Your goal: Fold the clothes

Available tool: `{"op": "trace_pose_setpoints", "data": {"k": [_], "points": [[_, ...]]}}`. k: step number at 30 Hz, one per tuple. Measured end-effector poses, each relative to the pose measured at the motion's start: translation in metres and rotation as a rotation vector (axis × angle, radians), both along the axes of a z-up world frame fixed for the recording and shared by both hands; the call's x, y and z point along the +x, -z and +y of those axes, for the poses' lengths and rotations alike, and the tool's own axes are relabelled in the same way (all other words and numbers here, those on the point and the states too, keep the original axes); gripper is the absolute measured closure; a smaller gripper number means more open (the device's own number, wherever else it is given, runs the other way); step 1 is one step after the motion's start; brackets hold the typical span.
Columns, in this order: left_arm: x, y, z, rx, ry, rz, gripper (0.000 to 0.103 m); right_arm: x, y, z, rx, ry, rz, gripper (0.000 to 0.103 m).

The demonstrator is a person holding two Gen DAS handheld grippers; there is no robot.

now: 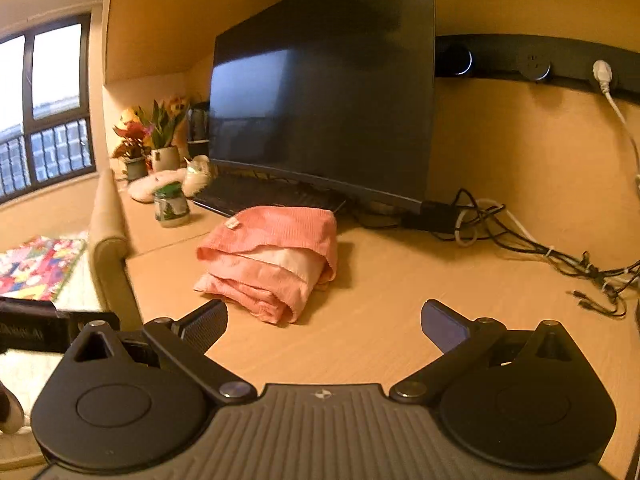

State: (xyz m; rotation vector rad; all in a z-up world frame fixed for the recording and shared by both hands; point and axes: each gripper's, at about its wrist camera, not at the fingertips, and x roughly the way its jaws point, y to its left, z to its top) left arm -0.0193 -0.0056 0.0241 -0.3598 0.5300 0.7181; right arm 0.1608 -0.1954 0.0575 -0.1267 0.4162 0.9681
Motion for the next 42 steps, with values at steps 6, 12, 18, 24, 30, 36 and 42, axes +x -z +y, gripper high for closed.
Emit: {"op": "trace_pose_setpoints", "data": {"k": [6,12,18,24,30,36,42], "points": [[-0.001,-0.007,-0.015,0.082,0.004,0.032,0.000,-0.003,0.003,0.002,-0.006,-0.039,0.022,0.000],[0.005,-0.011,-0.013,0.084,0.038,-0.006,0.000,-0.007,-0.004,-0.004,0.026,0.011,-0.008,0.000],[0.005,-0.019,-0.015,0.112,0.047,-0.025,0.000,-0.002,-0.008,-0.004,0.041,0.016,0.005,0.000],[0.003,-0.020,-0.019,0.119,0.038,-0.026,0.000,-0.007,-0.009,-0.002,0.034,-0.016,-0.014,0.000],[-0.003,-0.017,-0.021,0.092,0.002,-0.033,0.000,-0.011,-0.007,-0.004,0.024,-0.035,-0.015,0.000],[-0.003,-0.017,-0.026,0.094,0.005,-0.029,0.000,-0.008,-0.005,-0.008,0.024,-0.023,0.003,0.000],[0.000,-0.017,-0.030,0.097,0.020,-0.019,0.000,-0.009,-0.005,-0.012,0.030,-0.015,0.006,0.000]]}}
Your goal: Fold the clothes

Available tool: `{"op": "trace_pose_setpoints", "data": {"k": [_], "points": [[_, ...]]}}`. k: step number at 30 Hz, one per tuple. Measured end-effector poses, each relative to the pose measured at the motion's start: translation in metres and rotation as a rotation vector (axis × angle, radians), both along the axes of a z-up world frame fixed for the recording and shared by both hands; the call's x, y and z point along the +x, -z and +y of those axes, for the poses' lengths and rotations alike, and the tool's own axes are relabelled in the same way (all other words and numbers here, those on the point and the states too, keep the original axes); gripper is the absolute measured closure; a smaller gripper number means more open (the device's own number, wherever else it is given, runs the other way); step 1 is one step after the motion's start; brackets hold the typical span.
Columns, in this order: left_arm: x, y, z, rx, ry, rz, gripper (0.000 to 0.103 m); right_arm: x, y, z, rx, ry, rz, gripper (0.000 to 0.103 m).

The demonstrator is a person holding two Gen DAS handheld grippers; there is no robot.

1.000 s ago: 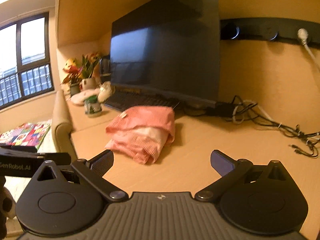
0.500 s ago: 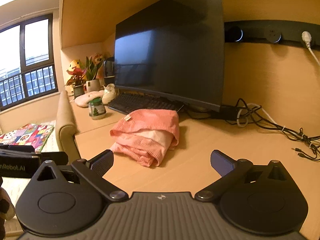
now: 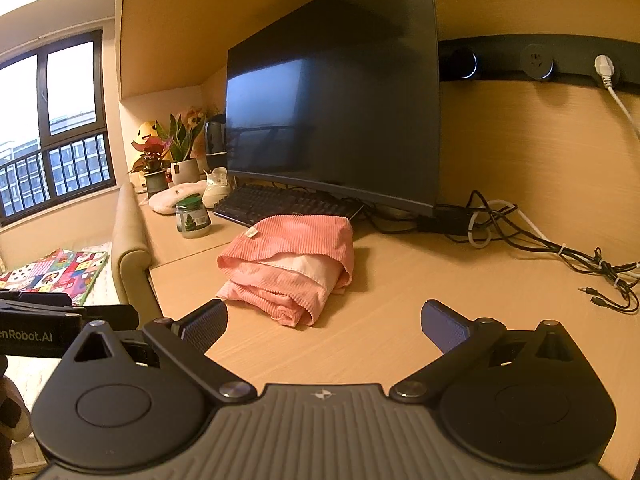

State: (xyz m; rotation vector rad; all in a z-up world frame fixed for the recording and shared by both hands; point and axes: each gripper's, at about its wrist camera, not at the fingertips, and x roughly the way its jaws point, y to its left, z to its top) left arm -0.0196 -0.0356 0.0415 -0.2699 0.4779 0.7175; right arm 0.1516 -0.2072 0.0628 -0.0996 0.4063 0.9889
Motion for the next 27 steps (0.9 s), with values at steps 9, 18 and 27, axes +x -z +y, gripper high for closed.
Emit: {"op": "trace_pose_setpoints", "data": {"k": [9,18,27], "points": [[-0.0014,-0.0020,-0.0001,0.009,0.012,-0.002,0.000,-0.0020,-0.0026,0.0015,0.006,0.000,-0.007,0.000],[-0.0035,-0.0036,0.0016,0.013,0.006,-0.008,0.000,-0.0024,-0.0018,0.0071,-0.003,-0.016,-0.003,0.000],[-0.0052,-0.0020,0.0003,0.004,0.004,-0.008,0.000,-0.0023,-0.0002,0.0052,-0.005,-0.015,0.005,0.000]]}}
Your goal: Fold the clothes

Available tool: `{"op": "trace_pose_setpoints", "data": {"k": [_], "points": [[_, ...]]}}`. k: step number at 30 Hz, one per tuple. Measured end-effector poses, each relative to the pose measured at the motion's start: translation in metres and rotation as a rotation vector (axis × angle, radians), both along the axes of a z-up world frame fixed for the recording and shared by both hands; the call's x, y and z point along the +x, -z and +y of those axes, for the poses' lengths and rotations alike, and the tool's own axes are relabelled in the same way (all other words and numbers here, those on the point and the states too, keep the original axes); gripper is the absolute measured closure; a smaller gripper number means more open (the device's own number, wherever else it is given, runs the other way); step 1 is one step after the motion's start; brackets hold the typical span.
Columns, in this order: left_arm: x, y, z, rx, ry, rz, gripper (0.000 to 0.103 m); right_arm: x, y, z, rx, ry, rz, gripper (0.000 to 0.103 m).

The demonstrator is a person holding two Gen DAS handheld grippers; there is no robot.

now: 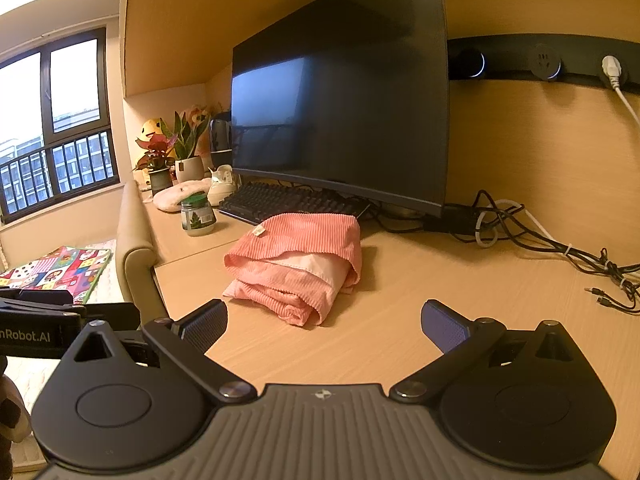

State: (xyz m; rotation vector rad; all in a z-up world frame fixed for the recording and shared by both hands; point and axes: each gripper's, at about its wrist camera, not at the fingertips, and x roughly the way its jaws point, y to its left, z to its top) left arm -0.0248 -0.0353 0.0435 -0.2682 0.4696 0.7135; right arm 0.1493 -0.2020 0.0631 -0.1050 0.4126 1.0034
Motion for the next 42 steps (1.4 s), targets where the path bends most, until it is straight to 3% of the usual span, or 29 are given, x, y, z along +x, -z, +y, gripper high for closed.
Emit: {"op": "trace_pose_setpoints", "data": {"k": [42], "points": [[-0.0025,-0.0019,0.0018,0.008,0.029,0.005,0.000,-0.0024,0.0021,0.0084,-0.014,-0.025,0.014,0.000]]}}
